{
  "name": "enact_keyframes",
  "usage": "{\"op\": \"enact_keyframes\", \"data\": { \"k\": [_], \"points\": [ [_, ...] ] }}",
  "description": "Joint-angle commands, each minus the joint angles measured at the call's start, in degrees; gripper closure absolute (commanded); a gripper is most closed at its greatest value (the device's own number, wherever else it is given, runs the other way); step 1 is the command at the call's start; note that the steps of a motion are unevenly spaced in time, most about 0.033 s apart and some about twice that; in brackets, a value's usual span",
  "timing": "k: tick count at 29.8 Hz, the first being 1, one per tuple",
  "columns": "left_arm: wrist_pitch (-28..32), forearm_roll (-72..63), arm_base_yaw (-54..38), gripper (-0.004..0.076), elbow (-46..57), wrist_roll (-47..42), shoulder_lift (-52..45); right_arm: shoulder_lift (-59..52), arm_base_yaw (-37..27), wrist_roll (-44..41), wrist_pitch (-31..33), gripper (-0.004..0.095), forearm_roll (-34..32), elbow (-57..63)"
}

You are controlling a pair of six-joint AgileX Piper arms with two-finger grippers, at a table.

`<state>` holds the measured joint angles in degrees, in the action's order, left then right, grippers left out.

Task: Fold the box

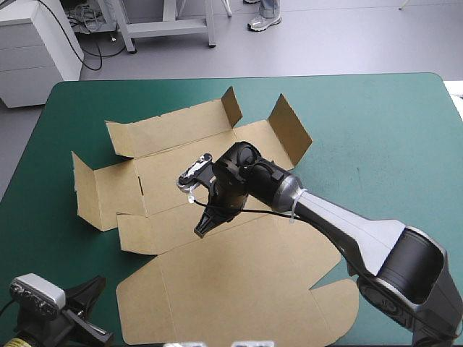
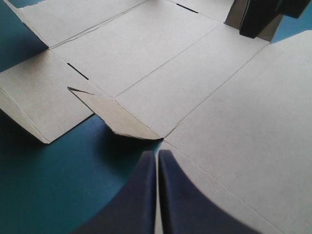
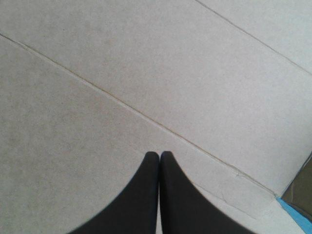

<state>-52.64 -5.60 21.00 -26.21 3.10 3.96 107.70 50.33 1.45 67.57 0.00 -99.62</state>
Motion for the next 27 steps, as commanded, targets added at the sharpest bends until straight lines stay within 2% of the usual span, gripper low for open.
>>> {"op": "enact_keyframes", "data": {
  "k": [1, 4, 9, 14, 27],
  "points": [
    [3.9, -0.8, 0.3, 0.0732, -1.7, 0.0, 0.9, -2.8, -0.1, 0.3, -1.5, 0.0911, -0.6, -2.0],
    [3.9, -0.6, 0.3, 0.0732, -1.7, -0.3, 0.9, -2.9, -0.1, -0.4, -1.1, 0.0910, -0.6, -2.6],
    [3.9, -0.6, 0.3, 0.0732, -1.7, -0.3, 0.9, -2.9, -0.1, -1.1, 4.2, 0.0911, -3.1, -6.9],
    [3.9, -0.6, 0.3, 0.0732, -1.7, -0.3, 0.9, -4.7, -1.6, -2.9, 4.2, 0.0911, -3.1, -9.5],
    [3.9, -0.6, 0.3, 0.0732, -1.7, -0.3, 0.9, -14.0, -12.5, -4.0, 4.2, 0.0910, -1.1, -9.8]
  ]
}}
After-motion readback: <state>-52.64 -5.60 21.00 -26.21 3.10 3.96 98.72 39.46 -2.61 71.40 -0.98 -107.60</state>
